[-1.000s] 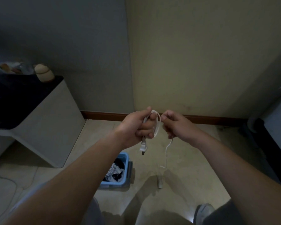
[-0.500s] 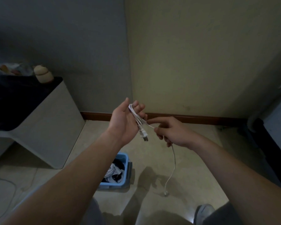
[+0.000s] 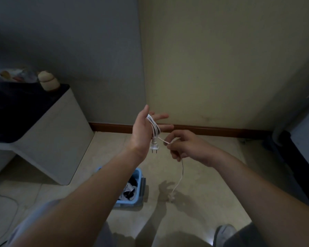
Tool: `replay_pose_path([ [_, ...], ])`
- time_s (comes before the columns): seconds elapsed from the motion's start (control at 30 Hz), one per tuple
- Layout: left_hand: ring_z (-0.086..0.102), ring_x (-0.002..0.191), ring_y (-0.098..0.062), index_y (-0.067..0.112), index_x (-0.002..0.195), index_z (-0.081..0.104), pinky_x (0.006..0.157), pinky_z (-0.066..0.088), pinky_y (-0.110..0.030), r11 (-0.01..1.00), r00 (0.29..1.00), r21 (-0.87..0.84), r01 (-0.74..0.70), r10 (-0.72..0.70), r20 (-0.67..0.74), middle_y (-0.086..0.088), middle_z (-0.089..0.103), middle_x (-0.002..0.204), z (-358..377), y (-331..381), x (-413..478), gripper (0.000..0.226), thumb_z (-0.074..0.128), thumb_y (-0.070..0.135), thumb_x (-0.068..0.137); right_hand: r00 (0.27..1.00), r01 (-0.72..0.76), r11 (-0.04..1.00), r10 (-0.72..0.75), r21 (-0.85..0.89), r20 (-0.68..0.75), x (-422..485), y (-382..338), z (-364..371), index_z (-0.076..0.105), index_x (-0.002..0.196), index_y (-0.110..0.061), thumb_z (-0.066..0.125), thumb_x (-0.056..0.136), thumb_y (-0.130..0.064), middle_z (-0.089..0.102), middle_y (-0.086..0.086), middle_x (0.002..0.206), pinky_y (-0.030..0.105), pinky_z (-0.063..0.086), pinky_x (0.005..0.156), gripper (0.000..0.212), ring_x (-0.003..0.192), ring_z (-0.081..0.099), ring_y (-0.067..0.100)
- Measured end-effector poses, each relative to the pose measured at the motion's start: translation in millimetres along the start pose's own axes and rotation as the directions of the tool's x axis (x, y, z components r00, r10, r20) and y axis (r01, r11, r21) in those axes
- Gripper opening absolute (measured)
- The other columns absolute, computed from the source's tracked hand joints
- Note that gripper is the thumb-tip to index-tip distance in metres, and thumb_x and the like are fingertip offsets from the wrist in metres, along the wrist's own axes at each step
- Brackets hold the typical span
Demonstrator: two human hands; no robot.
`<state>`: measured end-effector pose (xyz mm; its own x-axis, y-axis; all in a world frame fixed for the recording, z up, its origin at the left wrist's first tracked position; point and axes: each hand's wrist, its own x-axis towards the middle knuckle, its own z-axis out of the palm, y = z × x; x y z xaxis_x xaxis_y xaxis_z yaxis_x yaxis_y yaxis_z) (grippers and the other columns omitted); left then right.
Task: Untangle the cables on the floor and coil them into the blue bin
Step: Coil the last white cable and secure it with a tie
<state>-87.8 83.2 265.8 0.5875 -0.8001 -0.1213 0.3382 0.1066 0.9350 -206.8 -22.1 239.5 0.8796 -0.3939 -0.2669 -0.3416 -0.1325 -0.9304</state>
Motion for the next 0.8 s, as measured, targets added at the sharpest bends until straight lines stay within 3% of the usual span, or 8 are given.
replay_pose_path([
  [0.07, 0.069, 0.082, -0.03, 0.013, 0.116, 0.047, 0.087, 0.048, -0.038, 0.991, 0.997, 0.106, -0.08, 0.082, -0.011, -0.022, 0.06, 0.131, 1, -3, 0, 0.037, 0.029, 0.043, 0.104, 0.999, -0.028, 0.999, 0.029, -0.019, 0.037, -2, -1, -2, 0.061, 0.097, -0.012, 0.06, 0.095, -0.015, 0.062, 0.007, 0.065, 0.028, 0.043, 0.057, 0.004, 0.056, 0.053, 0.019],
  [0.13, 0.069, 0.072, -0.024, 0.007, 0.132, 0.037, 0.078, 0.049, -0.032, 0.98, 0.993, 0.162, -0.111, 0.115, -0.02, -0.022, 0.06, 0.13, -1, -8, 4, 0.059, 0.036, 0.05, 0.092, 0.998, -0.024, 0.999, 0.026, -0.041, 0.054, -4, -4, -1, 0.063, 0.088, -0.013, 0.06, 0.095, -0.018, 0.06, 0.006, 0.067, 0.026, 0.04, 0.052, 0.009, 0.054, 0.05, 0.019],
  [0.2, 0.068, 0.071, -0.026, 0.009, 0.133, 0.038, 0.088, 0.051, -0.035, 0.97, 0.992, 0.22, -0.107, 0.118, -0.039, -0.019, 0.062, 0.127, -5, -11, 7, 0.07, 0.037, 0.057, 0.082, 0.999, 0.019, 0.999, -0.017, -0.035, 0.042, -5, -8, 0, 0.063, 0.075, -0.012, 0.06, 0.094, -0.018, 0.055, 0.005, 0.061, 0.026, 0.038, 0.052, 0.02, 0.051, 0.047, 0.017],
  [0.27, 0.066, 0.077, -0.031, 0.019, 0.119, 0.046, 0.1, 0.044, -0.047, 0.942, 0.995, 0.324, -0.083, 0.097, -0.027, -0.014, 0.065, 0.119, -9, -15, 8, 0.064, 0.039, 0.068, 0.079, 0.998, 0.063, 0.998, -0.063, 0.031, 0.003, -6, -10, -1, 0.063, 0.066, -0.012, 0.06, 0.094, -0.014, 0.048, 0.001, 0.055, 0.028, 0.041, 0.055, 0.028, 0.049, 0.043, 0.015],
  [0.4, 0.052, 0.068, -0.028, 0.009, 0.113, 0.054, 0.072, 0.045, -0.042, 0.855, 0.994, 0.518, 0.021, -0.073, 0.08, -0.019, 0.064, 0.093, -10, -23, 9, 0.091, 0.028, 0.086, 0.072, 0.988, 0.155, 0.985, -0.153, 0.077, -0.037, -7, -9, -6, 0.072, 0.068, -0.018, 0.058, 0.096, -0.012, 0.044, -0.002, 0.053, 0.027, 0.038, 0.051, 0.032, 0.047, 0.039, 0.013],
  [0.53, 0.032, 0.052, -0.015, 0.003, 0.107, 0.06, 0.05, 0.025, -0.025, 0.818, 0.932, 0.573, 0.054, -0.247, 0.265, -0.01, 0.056, 0.067, -3, -16, 3, 0.084, 0.012, 0.071, 0.094, 0.949, 0.25, 0.968, -0.248, -0.015, -0.193, -3, -3, -8, 0.075, 0.073, -0.018, 0.067, 0.093, -0.019, 0.049, -0.008, 0.051, 0.025, 0.033, 0.05, 0.022, 0.049, 0.04, 0.009],
  [0.63, 0.032, 0.044, -0.01, -0.003, 0.107, 0.057, 0.049, 0.029, -0.024, 0.833, 0.903, 0.548, 0.072, -0.288, 0.319, -0.004, 0.042, 0.054, -5, -11, 4, 0.076, 0.012, 0.058, 0.102, 0.883, 0.262, 0.955, -0.296, -0.141, -0.365, 2, 1, -15, 0.071, 0.071, -0.012, 0.079, 0.082, -0.029, 0.048, -0.014, 0.049, 0.022, 0.03, 0.05, 0.022, 0.049, 0.038, 0.003],
  [0.8, 0.021, 0.042, -0.01, 0.003, 0.093, 0.057, 0.049, 0.024, -0.027, 0.874, 0.885, 0.471, 0.12, -0.309, 0.348, 0.003, 0.024, 0.05, -7, -6, 1, 0.056, 0.021, 0.043, 0.106, 0.8, 0.18, 0.934, -0.322, -0.309, -0.506, 8, 5, -22, 0.047, 0.06, -0.019, 0.085, 0.069, -0.045, 0.039, -0.012, 0.05, 0.021, 0.024, 0.046, 0.047, 0.048, 0.034, 0.004],
])
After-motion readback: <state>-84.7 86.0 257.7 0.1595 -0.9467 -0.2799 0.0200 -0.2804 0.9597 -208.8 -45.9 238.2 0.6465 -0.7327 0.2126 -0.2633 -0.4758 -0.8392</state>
